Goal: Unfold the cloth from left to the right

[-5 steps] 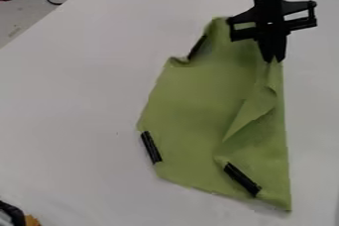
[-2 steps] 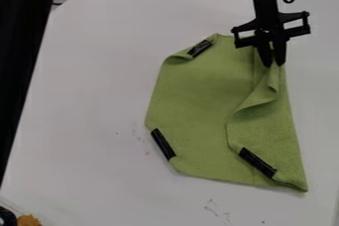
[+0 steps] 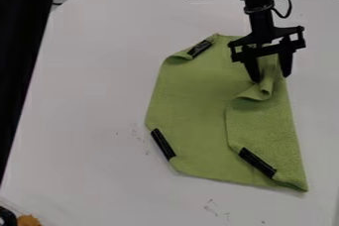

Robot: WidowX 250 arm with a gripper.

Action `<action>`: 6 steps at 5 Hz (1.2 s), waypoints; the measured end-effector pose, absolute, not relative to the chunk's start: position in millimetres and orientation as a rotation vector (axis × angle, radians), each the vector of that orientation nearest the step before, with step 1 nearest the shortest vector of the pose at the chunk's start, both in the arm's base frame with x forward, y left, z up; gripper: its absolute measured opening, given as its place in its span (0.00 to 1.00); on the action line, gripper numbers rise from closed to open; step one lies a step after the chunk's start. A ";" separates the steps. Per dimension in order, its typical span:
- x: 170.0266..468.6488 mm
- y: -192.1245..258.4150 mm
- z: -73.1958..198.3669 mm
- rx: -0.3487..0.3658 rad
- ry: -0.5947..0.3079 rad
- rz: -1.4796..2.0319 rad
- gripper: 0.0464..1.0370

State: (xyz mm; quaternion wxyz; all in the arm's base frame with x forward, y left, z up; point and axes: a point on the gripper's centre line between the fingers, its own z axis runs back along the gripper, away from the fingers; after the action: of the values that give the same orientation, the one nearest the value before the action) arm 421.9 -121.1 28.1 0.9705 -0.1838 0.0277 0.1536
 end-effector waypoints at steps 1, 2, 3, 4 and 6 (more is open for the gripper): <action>422.0 -122.6 57.6 -0.390 -0.012 0.298 0.97; 408.4 -120.2 76.6 -0.368 -0.038 0.280 0.96; 393.6 -109.9 93.0 -0.327 -0.066 0.287 0.96; 378.5 -96.4 95.6 -0.252 -0.033 0.266 0.96; 339.0 -56.9 103.6 -0.081 -0.033 0.298 0.96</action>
State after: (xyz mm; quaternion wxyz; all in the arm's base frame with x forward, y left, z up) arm 339.0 -56.9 103.6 0.9880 -0.0403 -0.0167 0.1484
